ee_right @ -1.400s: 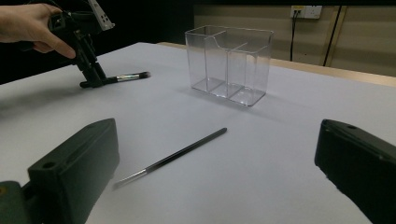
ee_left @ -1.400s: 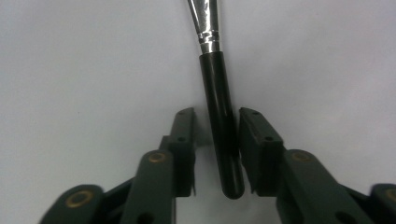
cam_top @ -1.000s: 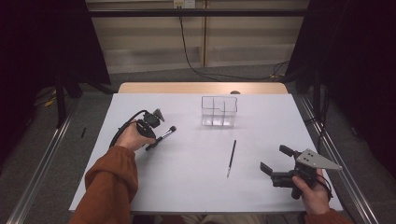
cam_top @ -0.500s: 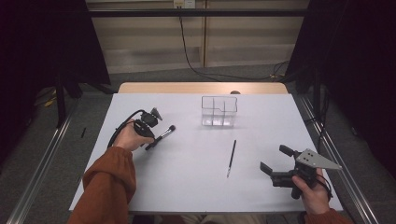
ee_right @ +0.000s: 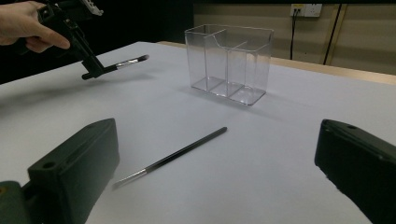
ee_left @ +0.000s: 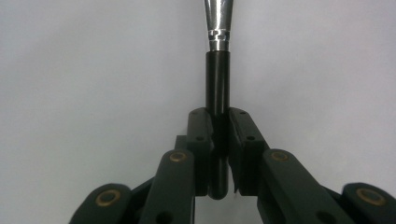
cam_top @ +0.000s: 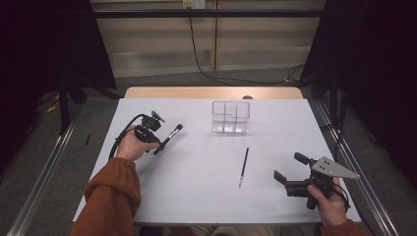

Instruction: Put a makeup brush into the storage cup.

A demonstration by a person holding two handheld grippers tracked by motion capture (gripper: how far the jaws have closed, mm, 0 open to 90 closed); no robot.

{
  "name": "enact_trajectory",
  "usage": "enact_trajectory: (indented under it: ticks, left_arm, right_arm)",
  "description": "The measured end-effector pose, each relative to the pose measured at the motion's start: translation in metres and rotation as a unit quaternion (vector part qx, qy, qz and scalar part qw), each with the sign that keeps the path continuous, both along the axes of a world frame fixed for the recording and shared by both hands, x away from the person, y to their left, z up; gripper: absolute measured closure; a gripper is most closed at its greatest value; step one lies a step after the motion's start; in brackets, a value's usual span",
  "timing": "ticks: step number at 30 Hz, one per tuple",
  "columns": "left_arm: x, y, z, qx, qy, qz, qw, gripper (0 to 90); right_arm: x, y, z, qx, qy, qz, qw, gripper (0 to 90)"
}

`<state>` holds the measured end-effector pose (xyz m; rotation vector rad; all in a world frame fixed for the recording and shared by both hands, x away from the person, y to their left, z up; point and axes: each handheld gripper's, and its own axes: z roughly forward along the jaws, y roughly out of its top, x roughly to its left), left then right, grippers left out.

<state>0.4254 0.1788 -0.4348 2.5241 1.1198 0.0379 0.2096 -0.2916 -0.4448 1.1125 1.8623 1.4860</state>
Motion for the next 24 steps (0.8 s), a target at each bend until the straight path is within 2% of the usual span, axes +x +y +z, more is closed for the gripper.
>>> enact_trajectory:
  ticks: [3,9,12,13,14,15,16,19,20,24]
  left_arm:
    - [-0.002,0.001,0.003,-0.004,-0.012,-0.005,0.9999,80.0]
    - [-0.004,0.003,0.005,-0.03,-0.031,0.013,0.999,79.9]
    - [-0.006,0.006,0.008,-0.039,-0.047,0.014,0.9981,80.0]
    - [-0.007,0.006,0.008,-0.049,-0.053,0.021,0.9972,80.0]
    - [-0.007,0.009,0.01,-0.047,-0.06,0.014,0.997,80.0]
    - [-0.009,0.009,0.01,-0.052,-0.066,0.022,0.9963,80.0]
    - [-0.009,0.011,0.011,-0.054,-0.067,0.02,0.9961,80.0]
    - [-0.011,0.013,0.013,-0.068,-0.072,0.039,0.9943,79.9]
    - [-0.012,0.014,0.013,-0.074,-0.077,0.036,0.9937,80.0]
    - [-0.015,0.016,0.013,-0.095,-0.096,0.047,0.9897,79.9]
  right_arm:
    - [0.0,0.0,0.0,0.0,0.0,0.0,1.0,0.0]
    - [0.0,0.0,0.0,0.001,0.0,-0.001,1.0,0.0]
    - [0.0,0.0,0.0,0.001,-0.001,-0.001,1.0,0.0]
    - [0.0,0.0,0.0,0.001,0.0,-0.001,1.0,0.0]
    - [0.0,0.0,0.0,0.002,0.0,-0.001,1.0,0.0]
    - [0.0,0.0,0.0,0.001,0.0,-0.001,1.0,0.0]
    - [0.0,0.0,0.0,0.001,0.0,-0.001,1.0,0.0]
    - [0.0,0.0,0.0,0.001,-0.001,-0.001,1.0,0.0]
    - [0.0,0.0,0.0,0.001,-0.001,-0.001,1.0,0.0]
    - [0.0,0.0,0.0,0.001,0.0,-0.002,1.0,0.0]
